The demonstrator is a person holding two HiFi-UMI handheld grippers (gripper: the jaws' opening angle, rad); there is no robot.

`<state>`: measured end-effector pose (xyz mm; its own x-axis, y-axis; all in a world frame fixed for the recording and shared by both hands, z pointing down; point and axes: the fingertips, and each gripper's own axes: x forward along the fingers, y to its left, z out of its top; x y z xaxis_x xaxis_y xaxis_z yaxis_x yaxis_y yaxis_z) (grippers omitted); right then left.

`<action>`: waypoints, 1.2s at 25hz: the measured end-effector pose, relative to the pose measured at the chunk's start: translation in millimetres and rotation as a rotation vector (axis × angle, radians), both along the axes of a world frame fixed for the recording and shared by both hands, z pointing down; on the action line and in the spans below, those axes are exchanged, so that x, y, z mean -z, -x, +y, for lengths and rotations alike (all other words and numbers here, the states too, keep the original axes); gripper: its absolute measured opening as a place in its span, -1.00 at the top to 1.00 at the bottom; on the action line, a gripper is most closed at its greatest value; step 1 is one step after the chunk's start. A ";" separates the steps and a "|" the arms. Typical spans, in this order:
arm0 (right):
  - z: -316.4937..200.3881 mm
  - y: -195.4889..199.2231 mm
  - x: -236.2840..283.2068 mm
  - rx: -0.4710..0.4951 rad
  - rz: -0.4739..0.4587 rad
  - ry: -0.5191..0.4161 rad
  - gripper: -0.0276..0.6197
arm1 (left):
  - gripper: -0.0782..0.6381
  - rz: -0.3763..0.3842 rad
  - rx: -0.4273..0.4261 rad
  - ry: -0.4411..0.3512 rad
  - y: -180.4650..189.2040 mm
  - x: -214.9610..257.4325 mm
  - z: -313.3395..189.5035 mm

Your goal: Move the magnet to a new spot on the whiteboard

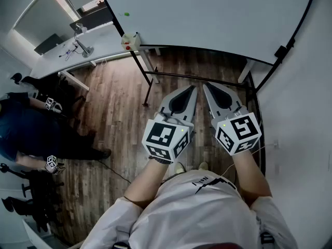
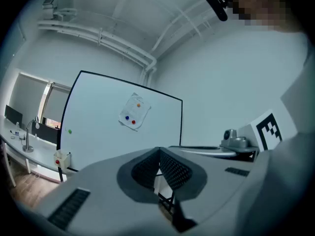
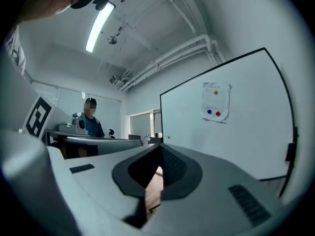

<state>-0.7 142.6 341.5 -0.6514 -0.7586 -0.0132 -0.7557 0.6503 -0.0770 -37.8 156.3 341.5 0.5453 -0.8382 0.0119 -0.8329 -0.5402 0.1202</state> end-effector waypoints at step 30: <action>-21.2 -75.5 -1.0 0.014 -0.126 -0.001 0.88 | 0.75 -0.036 0.018 0.014 -64.8 -11.4 -26.4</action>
<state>74.8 121.3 342.4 -0.6552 -0.7493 -0.0966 -0.7308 0.6610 -0.1703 27.1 129.9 352.9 0.5291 -0.8475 0.0432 -0.8465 -0.5235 0.0971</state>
